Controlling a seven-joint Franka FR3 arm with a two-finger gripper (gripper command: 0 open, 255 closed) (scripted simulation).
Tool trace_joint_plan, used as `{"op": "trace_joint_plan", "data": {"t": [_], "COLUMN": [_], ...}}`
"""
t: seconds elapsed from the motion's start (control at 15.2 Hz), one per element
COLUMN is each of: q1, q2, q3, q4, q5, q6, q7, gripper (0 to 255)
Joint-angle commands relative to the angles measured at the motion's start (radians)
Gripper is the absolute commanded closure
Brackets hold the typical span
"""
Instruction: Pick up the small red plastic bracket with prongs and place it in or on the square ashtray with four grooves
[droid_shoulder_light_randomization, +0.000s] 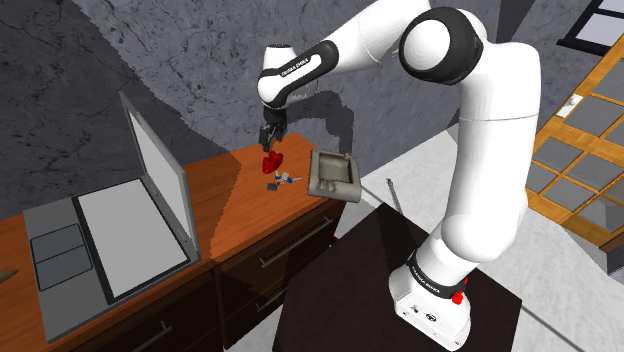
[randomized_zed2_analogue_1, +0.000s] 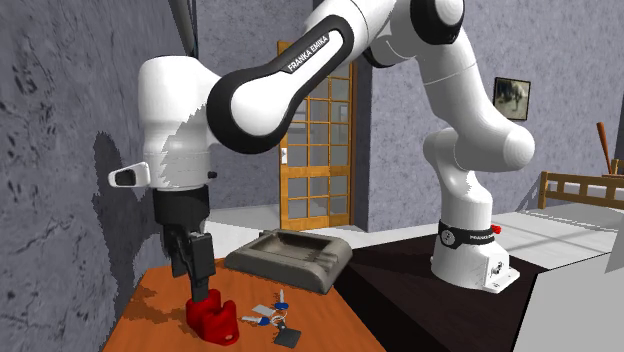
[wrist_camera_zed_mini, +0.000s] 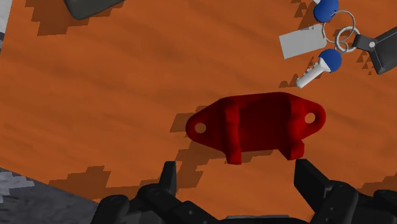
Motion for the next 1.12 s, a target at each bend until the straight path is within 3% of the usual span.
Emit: {"op": "trace_joint_plan", "data": {"t": [0.0,0.53,0.59,1.06], "q1": [0.001,0.001,0.001,0.001], "q2": [0.019,0.019,0.019,0.02], "q3": [-0.001,-0.001,-0.001,-0.001], "q4": [-0.009,-0.009,-0.009,-0.009], "q5": [-0.002,-0.002,-0.002,-0.002], "q6": [0.028,0.028,0.028,0.029], "q7": [0.001,0.001,0.001,0.001], "gripper": [0,0,255,255]}}
